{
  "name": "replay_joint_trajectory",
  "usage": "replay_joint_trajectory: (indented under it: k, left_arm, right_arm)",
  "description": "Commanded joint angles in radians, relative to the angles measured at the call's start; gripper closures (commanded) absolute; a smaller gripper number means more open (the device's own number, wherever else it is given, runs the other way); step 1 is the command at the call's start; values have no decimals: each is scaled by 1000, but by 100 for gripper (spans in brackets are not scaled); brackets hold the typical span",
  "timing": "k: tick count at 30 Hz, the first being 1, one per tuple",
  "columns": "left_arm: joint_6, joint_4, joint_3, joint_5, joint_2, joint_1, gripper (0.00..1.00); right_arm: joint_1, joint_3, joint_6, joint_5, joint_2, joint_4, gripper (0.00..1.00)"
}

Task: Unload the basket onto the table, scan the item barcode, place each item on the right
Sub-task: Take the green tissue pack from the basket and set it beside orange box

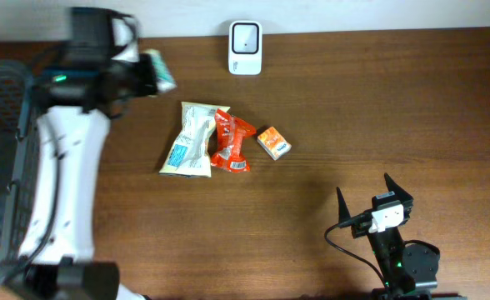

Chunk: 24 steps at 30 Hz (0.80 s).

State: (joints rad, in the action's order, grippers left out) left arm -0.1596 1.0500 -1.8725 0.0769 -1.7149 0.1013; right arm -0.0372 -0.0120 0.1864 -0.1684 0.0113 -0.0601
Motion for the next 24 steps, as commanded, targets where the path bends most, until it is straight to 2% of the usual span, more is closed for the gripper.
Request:
replay_joint_trajectory:
  k: [1,7,11,17,18,19,21,23,24]
  left_arm:
    - [24,-50,21,5,-162,170,100]
    - [50,-172,21,5,-399,394,100]
    - [50,-245,21,5,-513,496,100]
    - [49,-268,21,5,-546,592,100]
    - [49,-259,21,5,-546,597,91]
    - [49,-248,21,5,-546,597,72]
    - [49,-230,17,5,-546,594,26]
    - [50,-182,-29,4,-546,573,18]
    - [50,-138,-71,-2,-546,557,18]
  right_arm:
    - [-6,6,-8,8,-5,-5,2]
    - [-6,6,-8,8,-5,-5,2]
    - [-6,6,-8,8,-5,-5,2]
    - [-6,6,-8,8,-5,-5,2]
    - [-6,6,-8,8,-5,-5,1]
    - [-6,6,-8,8,-5,-5,2]
    - [-6,6,-8,8,-5,-5,2]
    - [-6,6,-8,8,-5,-5,2]
    - [-6,6,-8,8,-5,-5,2]
